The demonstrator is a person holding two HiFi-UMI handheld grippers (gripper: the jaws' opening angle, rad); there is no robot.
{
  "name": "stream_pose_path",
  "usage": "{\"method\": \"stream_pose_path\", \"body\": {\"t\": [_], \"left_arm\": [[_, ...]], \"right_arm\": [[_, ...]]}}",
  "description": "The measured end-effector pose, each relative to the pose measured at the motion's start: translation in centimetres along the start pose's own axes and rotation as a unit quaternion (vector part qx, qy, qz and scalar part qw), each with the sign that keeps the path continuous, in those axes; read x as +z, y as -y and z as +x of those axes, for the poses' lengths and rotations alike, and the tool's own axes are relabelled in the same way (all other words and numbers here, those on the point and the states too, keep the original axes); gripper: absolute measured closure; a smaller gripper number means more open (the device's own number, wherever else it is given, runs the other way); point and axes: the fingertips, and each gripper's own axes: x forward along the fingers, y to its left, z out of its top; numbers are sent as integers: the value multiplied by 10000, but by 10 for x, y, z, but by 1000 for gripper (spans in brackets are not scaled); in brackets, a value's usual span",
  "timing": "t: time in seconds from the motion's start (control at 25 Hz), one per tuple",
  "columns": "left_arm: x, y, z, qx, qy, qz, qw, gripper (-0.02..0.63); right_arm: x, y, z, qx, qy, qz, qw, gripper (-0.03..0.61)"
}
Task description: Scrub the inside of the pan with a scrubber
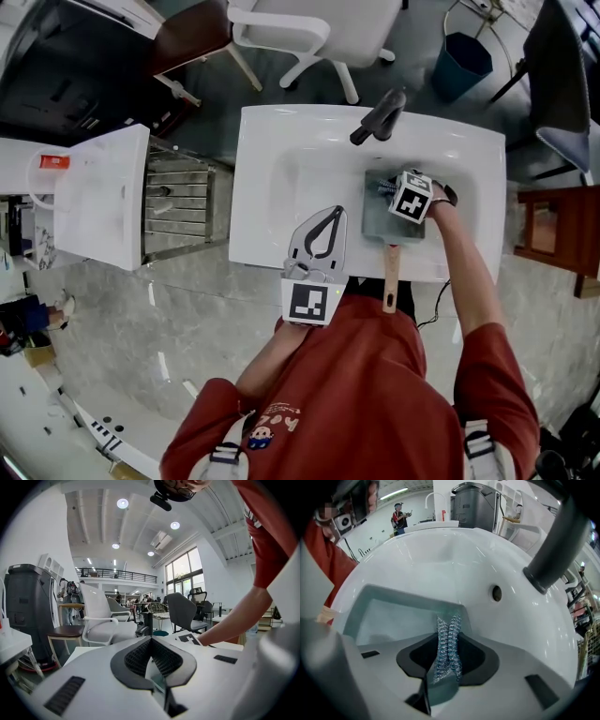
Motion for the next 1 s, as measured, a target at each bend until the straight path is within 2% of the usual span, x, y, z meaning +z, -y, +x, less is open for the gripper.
{"method": "stream_pose_path", "body": {"t": [0.48,0.72,0.84,1.0], "left_arm": [[-6,-4,-2,45,-56,-14,10000,603],[-4,-7,-5,98,-7,-31,9999,603],[-6,-7,-6,105,-10,-41,9999,603],[-7,-5,-5,62,6,-97,9999,603]], "right_arm": [[-1,3,3,-120,25,-38,9999,443],[-4,5,-10,109,26,364,9993,442],[-7,-11,-29,411,49,334,9986,440],[-19,-30,-57,592,-169,244,9978,437]]}}
